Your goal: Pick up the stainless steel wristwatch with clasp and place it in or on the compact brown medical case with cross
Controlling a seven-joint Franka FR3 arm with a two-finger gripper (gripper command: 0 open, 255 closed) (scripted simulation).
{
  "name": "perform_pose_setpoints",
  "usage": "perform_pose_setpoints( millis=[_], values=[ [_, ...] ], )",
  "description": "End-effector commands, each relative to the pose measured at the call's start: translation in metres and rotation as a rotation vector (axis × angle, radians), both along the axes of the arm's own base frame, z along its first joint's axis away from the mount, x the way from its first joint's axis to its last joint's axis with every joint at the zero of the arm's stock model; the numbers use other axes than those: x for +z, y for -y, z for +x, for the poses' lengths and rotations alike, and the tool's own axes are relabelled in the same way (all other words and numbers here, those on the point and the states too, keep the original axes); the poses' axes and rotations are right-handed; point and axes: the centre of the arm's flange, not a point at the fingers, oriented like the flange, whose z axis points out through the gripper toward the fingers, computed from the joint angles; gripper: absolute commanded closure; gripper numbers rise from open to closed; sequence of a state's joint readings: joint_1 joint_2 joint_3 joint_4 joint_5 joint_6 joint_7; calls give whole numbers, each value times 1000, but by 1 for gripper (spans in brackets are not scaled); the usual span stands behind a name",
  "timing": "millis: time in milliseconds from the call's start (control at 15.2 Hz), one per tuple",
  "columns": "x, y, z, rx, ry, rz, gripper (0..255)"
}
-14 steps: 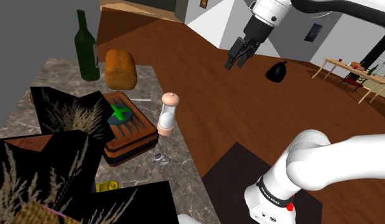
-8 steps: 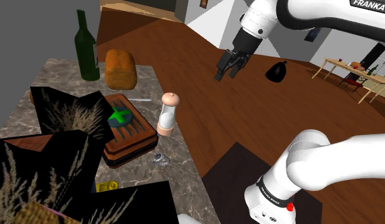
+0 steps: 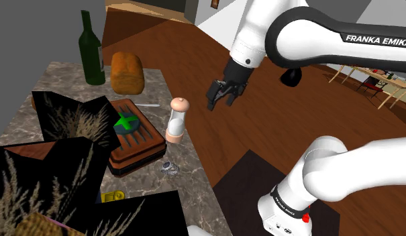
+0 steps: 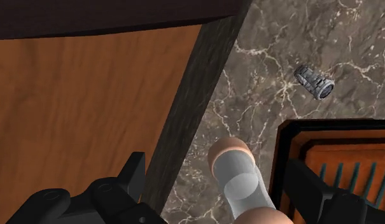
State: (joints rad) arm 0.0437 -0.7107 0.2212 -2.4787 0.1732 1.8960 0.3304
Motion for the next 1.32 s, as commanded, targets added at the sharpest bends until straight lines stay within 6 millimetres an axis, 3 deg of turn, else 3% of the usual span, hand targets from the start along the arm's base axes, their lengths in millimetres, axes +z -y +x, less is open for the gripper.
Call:
perform_pose_setpoints(
  millis=[0,990,1254],
  values=[
    [-19,-19,3,-23,-15,5,0],
    [-151,-162,22,-180,-127,37,0],
    [-173,-169,23,-187,-131,38,0]
  ],
)
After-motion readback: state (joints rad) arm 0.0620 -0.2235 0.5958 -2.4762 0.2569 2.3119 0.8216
